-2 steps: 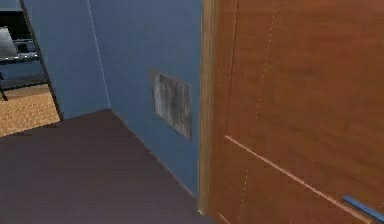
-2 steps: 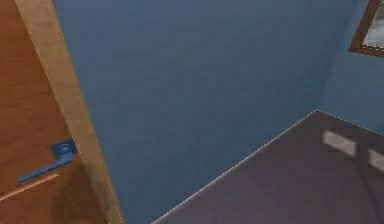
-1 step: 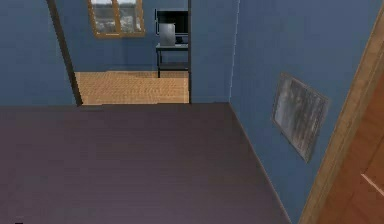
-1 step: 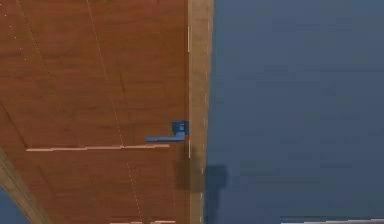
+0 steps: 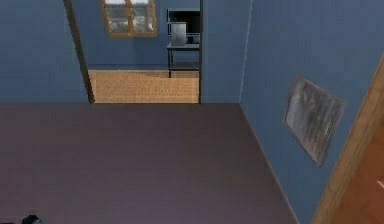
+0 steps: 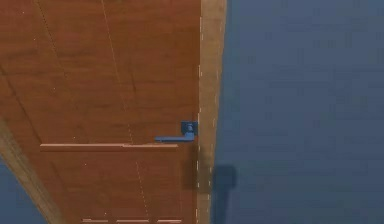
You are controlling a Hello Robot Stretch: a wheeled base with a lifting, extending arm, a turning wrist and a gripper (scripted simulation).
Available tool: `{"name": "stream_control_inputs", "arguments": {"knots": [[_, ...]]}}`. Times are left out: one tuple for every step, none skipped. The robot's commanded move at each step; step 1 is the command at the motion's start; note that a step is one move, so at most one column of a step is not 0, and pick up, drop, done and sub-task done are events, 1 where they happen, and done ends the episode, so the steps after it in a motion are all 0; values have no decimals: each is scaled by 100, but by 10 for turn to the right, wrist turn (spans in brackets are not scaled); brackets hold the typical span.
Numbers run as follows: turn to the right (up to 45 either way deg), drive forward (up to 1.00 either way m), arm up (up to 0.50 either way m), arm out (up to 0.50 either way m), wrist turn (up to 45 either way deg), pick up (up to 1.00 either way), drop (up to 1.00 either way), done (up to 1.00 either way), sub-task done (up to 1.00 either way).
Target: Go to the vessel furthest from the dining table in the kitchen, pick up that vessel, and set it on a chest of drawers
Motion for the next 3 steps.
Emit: {"name": "stream_control_inputs", "arguments": {"knots": [[0, 100, 0, 0, 0, 0, 0, 0, 0], [0, 5, 0, 0, 0, 0, 0, 0, 0], [-450, 0, 0, 0, 0, 0, 0, 0, 0]]}}
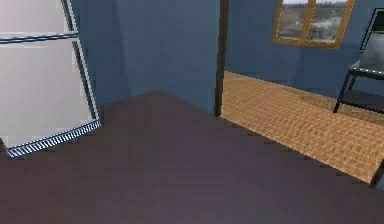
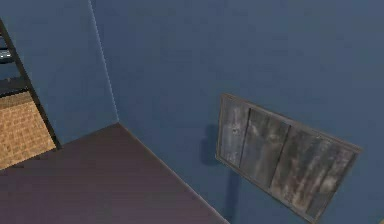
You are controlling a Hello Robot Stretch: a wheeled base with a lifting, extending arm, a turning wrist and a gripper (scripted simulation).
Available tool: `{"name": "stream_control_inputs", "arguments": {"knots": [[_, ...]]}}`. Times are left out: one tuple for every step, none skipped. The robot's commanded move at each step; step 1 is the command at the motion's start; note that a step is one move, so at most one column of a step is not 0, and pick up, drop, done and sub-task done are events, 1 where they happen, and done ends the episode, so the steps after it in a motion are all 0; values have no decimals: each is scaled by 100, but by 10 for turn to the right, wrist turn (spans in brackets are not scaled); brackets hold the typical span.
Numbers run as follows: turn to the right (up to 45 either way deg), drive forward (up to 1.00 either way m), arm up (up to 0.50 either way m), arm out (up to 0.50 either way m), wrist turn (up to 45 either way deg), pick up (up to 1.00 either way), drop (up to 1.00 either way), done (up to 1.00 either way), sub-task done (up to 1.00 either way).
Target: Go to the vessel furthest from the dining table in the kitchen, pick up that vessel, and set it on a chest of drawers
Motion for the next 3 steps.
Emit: {"name": "stream_control_inputs", "arguments": {"knots": [[-120, 0, 0, 0, 0, 0, 0, 0, 0], [0, 60, 0, 0, 0, 0, 0, 0, 0], [-300, 0, 0, 0, 0, 0, 0, 0, 0]]}}
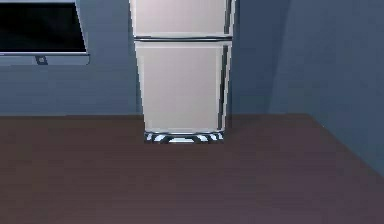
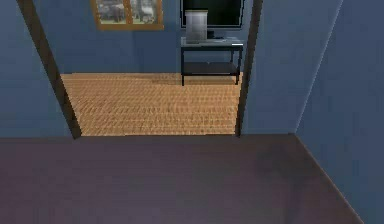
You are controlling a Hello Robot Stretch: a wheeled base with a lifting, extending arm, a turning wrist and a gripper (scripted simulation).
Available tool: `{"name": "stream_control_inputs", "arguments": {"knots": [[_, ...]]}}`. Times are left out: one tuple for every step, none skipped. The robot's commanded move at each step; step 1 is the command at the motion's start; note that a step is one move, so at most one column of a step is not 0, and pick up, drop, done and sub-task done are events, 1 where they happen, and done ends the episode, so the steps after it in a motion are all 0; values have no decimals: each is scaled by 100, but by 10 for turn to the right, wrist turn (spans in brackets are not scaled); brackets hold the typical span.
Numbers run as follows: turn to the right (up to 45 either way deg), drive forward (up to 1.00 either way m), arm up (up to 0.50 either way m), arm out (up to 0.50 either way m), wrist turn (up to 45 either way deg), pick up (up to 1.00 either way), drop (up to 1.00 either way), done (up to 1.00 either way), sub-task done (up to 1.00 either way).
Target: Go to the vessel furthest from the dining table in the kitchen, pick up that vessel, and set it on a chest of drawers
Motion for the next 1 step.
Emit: {"name": "stream_control_inputs", "arguments": {"knots": [[0, 65, 0, 0, 0, 0, 0, 0, 0]]}}
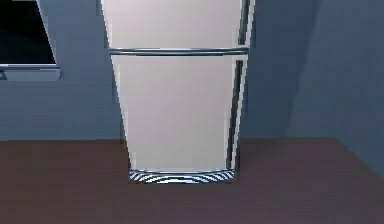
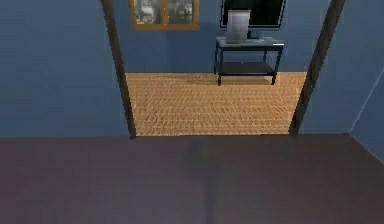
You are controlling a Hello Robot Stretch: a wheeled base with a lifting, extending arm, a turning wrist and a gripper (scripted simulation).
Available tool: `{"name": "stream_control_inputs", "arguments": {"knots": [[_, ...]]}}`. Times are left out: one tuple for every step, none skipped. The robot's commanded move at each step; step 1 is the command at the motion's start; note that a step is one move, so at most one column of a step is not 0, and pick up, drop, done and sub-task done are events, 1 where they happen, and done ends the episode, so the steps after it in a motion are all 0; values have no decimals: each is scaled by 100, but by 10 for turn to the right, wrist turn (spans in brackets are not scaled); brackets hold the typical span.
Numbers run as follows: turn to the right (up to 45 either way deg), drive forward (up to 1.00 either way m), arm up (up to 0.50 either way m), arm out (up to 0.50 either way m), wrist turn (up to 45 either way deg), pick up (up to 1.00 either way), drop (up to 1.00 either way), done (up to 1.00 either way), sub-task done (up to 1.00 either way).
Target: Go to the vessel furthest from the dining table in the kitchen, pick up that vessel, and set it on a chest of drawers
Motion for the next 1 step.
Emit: {"name": "stream_control_inputs", "arguments": {"knots": [[-270, 0, 0, 0, 0, 0, 0, 0, 0]]}}
